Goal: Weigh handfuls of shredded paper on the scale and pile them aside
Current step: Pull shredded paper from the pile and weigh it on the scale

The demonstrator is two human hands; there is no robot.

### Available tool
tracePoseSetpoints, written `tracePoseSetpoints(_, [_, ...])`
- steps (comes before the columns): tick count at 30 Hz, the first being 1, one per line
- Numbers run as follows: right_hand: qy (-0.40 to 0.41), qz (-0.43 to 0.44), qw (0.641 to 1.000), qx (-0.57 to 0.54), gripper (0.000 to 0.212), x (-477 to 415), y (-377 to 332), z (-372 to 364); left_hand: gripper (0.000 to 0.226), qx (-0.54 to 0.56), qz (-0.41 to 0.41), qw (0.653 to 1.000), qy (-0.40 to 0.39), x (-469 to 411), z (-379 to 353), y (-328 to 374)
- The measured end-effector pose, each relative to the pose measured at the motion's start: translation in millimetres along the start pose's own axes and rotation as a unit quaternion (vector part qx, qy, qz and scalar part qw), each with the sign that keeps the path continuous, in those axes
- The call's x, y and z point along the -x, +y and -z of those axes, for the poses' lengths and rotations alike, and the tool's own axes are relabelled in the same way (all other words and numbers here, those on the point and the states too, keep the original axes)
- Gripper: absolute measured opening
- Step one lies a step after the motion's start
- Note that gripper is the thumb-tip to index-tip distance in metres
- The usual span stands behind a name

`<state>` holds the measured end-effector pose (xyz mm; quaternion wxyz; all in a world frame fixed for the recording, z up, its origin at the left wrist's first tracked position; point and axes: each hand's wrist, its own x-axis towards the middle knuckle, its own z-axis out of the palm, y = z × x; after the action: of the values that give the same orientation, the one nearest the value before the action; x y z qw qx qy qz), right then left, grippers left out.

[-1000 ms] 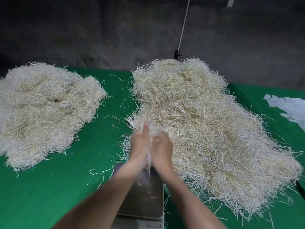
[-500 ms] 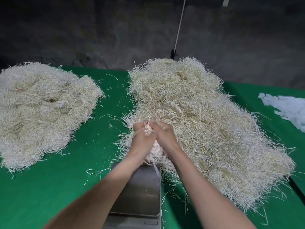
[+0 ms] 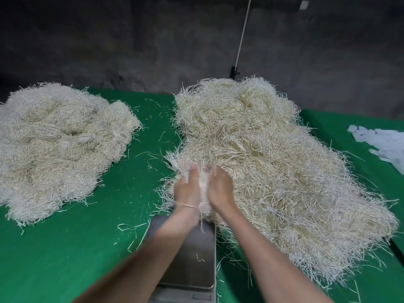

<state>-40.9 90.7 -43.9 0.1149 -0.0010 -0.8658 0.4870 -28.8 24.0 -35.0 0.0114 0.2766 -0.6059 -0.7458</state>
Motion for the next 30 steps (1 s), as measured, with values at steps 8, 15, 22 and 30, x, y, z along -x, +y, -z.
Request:
tracePoseSetpoints(8, [0.010, 0.004, 0.999, -0.033, 0.028, 3.8, -3.8, -0.5, 0.042, -0.022, -0.007, 0.999, -0.046, -6.4, 2.0, 11.7])
tracePoseSetpoints(15, [0.038, 0.014, 0.999, -0.008, 0.028, 25.4, -3.5, -17.0, 0.031, 0.081, 0.022, 0.995, -0.060, -5.3, 2.8, 14.5])
tracePoseSetpoints(22, [-0.016, 0.017, 0.955, -0.295, 0.050, 9.5, -1.6, 18.3, 0.054, -0.138, -0.054, 0.980, -0.132, 0.4, 5.8, 10.7])
tracePoseSetpoints(30, [-0.030, -0.066, 0.953, -0.293, 0.043, 23.3, -1.7, 6.1, 0.041, -0.171, -0.113, 0.968, -0.146, -9.3, -4.7, 24.6])
